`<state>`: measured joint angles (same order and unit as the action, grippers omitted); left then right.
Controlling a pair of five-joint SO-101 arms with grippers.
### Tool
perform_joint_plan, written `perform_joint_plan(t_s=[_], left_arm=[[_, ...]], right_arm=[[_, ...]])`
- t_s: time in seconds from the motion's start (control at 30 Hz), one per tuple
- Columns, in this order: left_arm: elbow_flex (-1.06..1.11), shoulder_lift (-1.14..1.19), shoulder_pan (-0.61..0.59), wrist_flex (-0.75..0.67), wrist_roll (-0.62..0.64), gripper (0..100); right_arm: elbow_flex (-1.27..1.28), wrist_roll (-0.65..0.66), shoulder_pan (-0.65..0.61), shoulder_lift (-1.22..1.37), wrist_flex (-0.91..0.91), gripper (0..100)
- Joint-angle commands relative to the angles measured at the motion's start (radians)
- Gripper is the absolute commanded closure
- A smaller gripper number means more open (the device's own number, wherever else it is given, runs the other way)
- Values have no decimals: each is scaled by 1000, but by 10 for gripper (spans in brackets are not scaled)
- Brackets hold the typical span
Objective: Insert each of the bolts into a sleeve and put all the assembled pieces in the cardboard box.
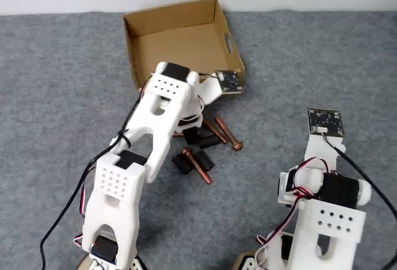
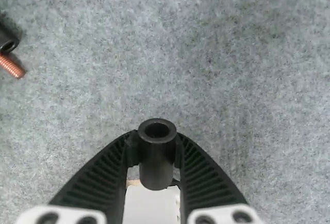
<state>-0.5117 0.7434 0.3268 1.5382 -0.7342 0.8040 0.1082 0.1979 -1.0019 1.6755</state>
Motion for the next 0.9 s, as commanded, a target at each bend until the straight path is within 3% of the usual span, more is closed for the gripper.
perform_joint_plan(t_s=[0.0, 0.57, 0.7, 0.87], left_arm=[[-45, 2, 35, -21, -8, 764], [-81, 109, 23, -60, -8, 928], [-85, 107, 21, -14, -8, 993], [-147, 60, 18, 114, -5, 994]], right_arm=[[-6, -6, 13, -10, -19, 991], [-6, -6, 10, -10, -19, 991], [-6, -6, 8, -10, -19, 991], [-11, -6, 8, -10, -15, 991]])
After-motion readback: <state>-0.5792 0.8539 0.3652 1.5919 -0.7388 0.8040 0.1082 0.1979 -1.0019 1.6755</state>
